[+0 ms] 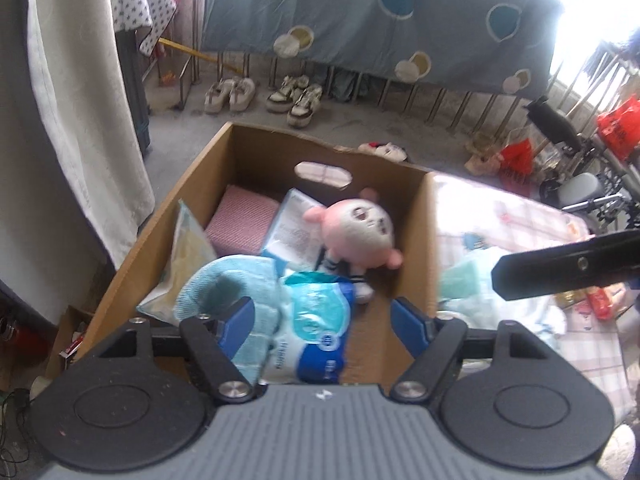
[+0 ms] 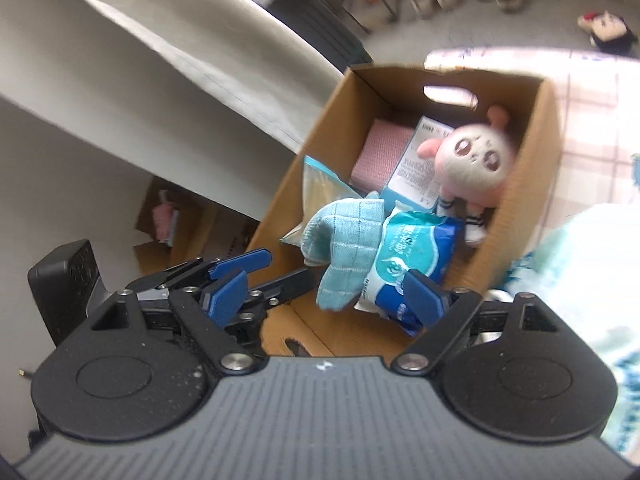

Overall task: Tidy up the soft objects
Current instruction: 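Open both grippers to release towel and wipes pack into the box, then move right gripper to the white yogurt cup on the bed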

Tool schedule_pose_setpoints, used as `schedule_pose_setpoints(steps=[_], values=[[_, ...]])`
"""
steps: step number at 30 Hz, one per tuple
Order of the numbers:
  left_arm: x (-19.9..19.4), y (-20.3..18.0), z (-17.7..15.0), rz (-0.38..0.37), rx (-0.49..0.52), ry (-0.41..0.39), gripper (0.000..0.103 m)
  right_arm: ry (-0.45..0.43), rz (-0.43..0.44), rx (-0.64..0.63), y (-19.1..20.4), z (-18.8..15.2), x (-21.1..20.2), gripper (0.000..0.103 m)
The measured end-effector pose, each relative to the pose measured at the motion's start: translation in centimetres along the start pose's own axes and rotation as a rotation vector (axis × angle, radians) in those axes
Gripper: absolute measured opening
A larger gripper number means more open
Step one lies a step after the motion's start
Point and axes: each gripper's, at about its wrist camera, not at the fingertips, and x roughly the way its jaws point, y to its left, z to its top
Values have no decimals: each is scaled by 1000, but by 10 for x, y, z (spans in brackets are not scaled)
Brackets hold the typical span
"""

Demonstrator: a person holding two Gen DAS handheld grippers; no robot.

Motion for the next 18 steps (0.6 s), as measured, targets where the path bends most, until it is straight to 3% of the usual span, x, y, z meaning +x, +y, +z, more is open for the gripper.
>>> schedule_pose_setpoints(steps=[6,11,18], values=[[-30,-67,-22,-98,96,-72,96,-95,-3,-57,-42,-41,-90,92],[-33,-123,-37,-188,141,-77,96,-201,-64,-68,-88,-79,-169,94],[-24,-203,-59,-229,254,-125,97,-354,-149,-36,-157,-149,-254,100]])
